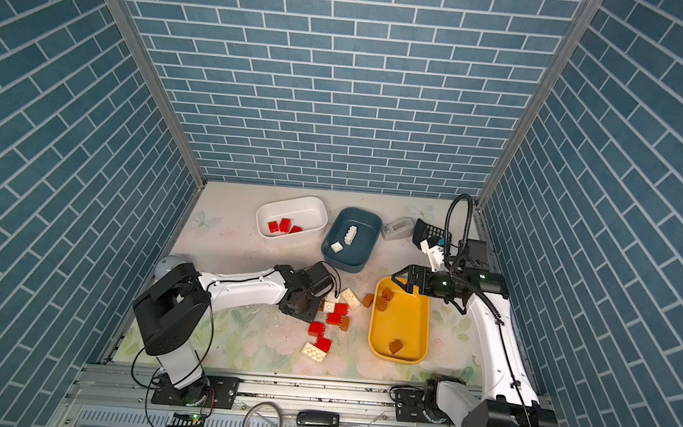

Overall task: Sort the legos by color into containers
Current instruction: 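Move the left gripper back to the pile and grasp a small cream brick, then carry the cream brick with the left gripper into the teal tub and release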

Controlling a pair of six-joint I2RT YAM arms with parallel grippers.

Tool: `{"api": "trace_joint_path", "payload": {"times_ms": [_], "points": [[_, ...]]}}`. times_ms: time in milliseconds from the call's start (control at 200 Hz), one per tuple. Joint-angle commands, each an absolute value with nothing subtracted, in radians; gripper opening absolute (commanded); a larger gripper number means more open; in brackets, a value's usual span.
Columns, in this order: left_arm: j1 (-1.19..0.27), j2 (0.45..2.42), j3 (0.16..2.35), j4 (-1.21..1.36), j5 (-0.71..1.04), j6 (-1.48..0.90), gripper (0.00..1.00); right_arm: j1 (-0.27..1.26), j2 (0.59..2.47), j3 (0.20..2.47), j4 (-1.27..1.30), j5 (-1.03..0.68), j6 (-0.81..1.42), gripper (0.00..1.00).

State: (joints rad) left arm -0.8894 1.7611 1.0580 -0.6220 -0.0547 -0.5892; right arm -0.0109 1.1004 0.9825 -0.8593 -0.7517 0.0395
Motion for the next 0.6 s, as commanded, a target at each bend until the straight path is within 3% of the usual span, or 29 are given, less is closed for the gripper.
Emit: {"api": "trace_joint_path", "payload": {"times_ms": [0, 215, 420, 590], "points": [[-0.884, 1.792, 1.083, -0.612, -0.105, -0.577, 0.52, -0.006, 1.097, 0.975, -0.861, -0.756, 0.026, 0.98], [-0.869, 1.815, 1.095, -0.578, -0.108, -0.582, 0.48, -0.005, 1.102, 0.978, -0.863, -0.758, 0.022, 0.98], [-0.865, 1.805, 1.101, -0.603, -0.094, -0.583, 0.29, -0.006, 1.114, 0.988, -0.866, -0.759, 0.013, 0.98], [-0.862, 1.752, 1.135, -0.661, -0.088, -0.561, 0.29, -0.005, 1.132, 0.994, -0.854, -0.764, 0.01, 0.98]]}}
